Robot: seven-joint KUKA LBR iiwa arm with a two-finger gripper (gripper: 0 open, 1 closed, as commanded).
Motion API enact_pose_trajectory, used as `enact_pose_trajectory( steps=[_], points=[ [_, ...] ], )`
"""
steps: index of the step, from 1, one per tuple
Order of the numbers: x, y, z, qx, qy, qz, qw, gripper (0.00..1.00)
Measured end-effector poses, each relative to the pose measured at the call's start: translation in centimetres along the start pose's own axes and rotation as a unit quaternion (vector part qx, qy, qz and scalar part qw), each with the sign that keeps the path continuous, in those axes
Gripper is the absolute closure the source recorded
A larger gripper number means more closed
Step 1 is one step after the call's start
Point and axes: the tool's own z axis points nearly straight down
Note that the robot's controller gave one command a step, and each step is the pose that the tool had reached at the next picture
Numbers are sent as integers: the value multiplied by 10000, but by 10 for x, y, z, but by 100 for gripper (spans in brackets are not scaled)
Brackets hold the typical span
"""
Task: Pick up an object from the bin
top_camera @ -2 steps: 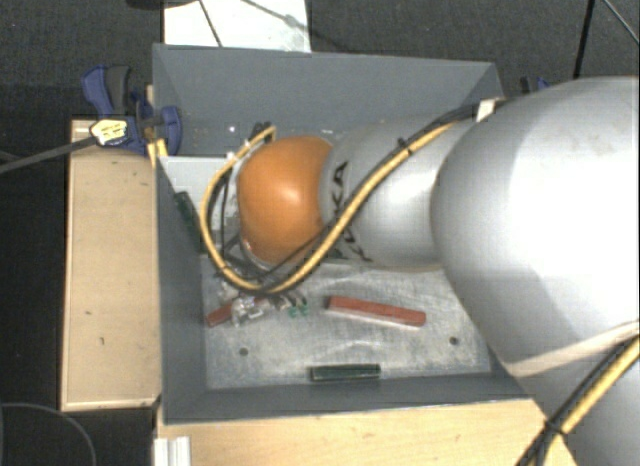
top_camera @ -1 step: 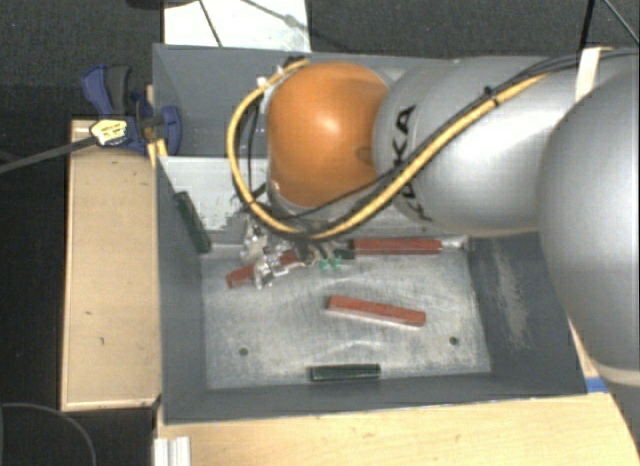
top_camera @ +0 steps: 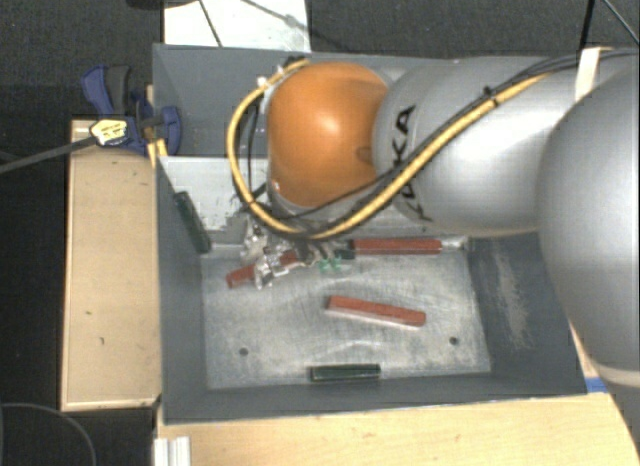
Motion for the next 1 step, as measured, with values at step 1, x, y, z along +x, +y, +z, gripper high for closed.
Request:
enact_pose_trajectory(
  steps=[1],
  points=[
    [4,-4,-32,-1,1,59,10000,100]
  ],
)
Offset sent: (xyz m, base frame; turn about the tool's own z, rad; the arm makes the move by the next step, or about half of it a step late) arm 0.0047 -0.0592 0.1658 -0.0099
